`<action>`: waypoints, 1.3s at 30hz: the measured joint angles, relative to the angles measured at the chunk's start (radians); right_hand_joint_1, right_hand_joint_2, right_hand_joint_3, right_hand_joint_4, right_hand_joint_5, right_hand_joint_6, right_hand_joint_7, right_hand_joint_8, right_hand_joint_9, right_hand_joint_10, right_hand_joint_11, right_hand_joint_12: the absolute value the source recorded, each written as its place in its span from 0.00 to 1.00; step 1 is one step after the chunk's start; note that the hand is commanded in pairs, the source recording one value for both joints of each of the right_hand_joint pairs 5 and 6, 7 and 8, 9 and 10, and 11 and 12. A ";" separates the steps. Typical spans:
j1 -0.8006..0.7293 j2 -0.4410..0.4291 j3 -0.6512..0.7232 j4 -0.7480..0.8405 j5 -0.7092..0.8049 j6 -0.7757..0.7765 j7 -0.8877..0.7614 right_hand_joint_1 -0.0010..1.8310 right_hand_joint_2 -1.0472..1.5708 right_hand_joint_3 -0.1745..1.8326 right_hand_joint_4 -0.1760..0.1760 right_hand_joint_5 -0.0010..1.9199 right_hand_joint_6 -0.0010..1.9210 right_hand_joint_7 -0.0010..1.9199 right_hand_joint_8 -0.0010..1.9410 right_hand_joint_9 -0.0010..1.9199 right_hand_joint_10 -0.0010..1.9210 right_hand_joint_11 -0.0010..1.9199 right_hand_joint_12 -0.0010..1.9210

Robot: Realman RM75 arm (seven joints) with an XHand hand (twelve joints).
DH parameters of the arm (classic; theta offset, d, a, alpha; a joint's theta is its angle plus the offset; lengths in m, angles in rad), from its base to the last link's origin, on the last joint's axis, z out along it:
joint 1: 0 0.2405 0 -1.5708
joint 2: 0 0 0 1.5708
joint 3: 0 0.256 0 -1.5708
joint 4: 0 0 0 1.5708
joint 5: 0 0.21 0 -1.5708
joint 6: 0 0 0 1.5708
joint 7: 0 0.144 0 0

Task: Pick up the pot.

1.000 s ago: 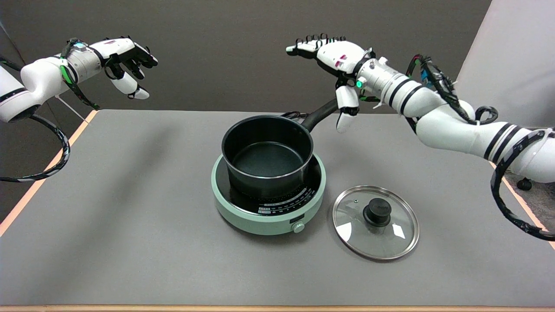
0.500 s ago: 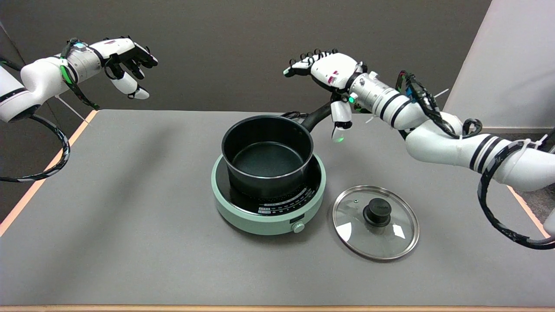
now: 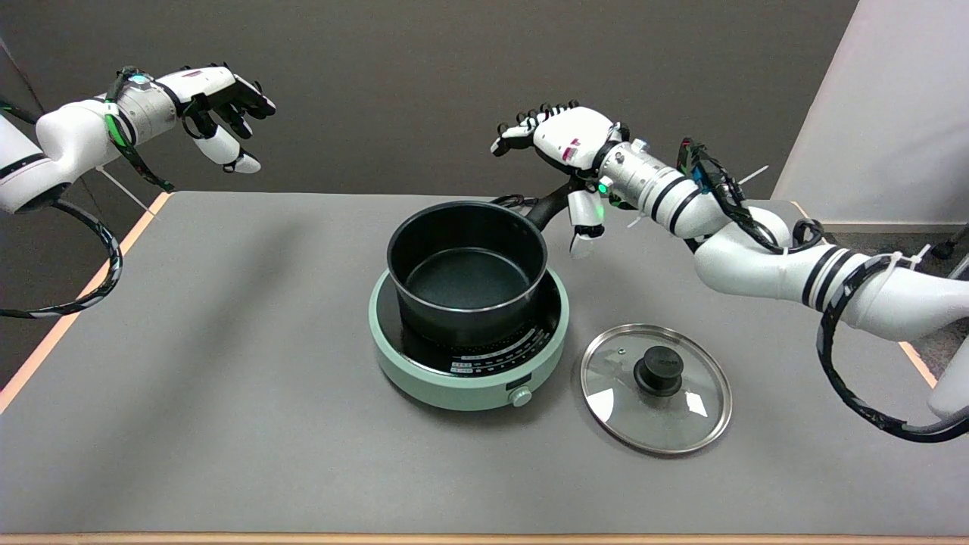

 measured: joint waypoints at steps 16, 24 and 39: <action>-0.005 -0.020 -0.001 -0.031 -0.016 -0.005 0.003 0.66 0.05 0.80 1.00 0.33 0.33 0.33 0.33 0.33 0.33 0.33 0.33; -0.007 -0.022 -0.002 -0.034 -0.019 -0.019 0.005 0.66 0.04 0.85 1.00 0.35 0.35 0.35 0.34 0.35 0.35 0.35 0.35; -0.020 -0.023 -0.003 -0.035 -0.021 -0.064 0.006 0.65 0.05 0.97 1.00 0.42 0.42 0.42 0.42 0.42 0.42 0.42 0.42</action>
